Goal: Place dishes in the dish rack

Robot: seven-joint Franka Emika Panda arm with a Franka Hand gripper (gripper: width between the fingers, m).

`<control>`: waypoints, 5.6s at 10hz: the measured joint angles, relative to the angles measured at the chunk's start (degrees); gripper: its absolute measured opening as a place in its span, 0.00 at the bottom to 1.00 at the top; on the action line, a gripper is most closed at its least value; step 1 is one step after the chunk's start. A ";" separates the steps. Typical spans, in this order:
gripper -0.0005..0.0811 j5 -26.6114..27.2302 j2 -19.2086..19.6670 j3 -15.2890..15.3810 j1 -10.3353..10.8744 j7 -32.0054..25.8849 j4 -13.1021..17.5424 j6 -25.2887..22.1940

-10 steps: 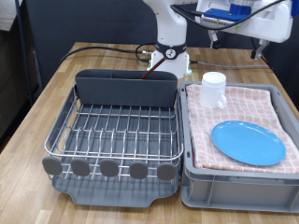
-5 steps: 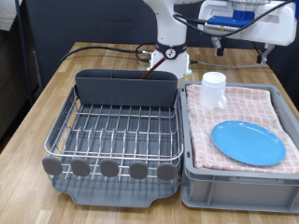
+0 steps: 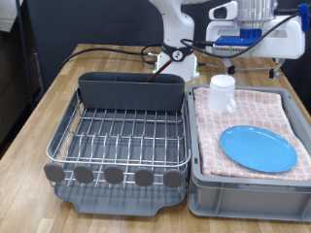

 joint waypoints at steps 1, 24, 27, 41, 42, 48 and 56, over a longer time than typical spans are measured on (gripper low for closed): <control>0.99 4.18 1.11 -0.01 0.09 -4.55 -1.12 3.50; 0.99 49.81 18.21 6.32 -1.94 -47.32 -2.20 23.49; 0.99 53.70 19.22 7.27 -2.61 -51.40 -0.77 23.49; 0.05 55.03 20.37 7.10 -1.87 -51.91 0.84 24.97; 0.05 46.64 19.68 3.58 0.56 -44.38 0.15 24.90; 0.03 -1.48 6.78 -12.80 9.73 -3.09 -3.22 11.28; 0.03 -22.75 -6.14 -12.56 9.44 11.85 4.89 -26.85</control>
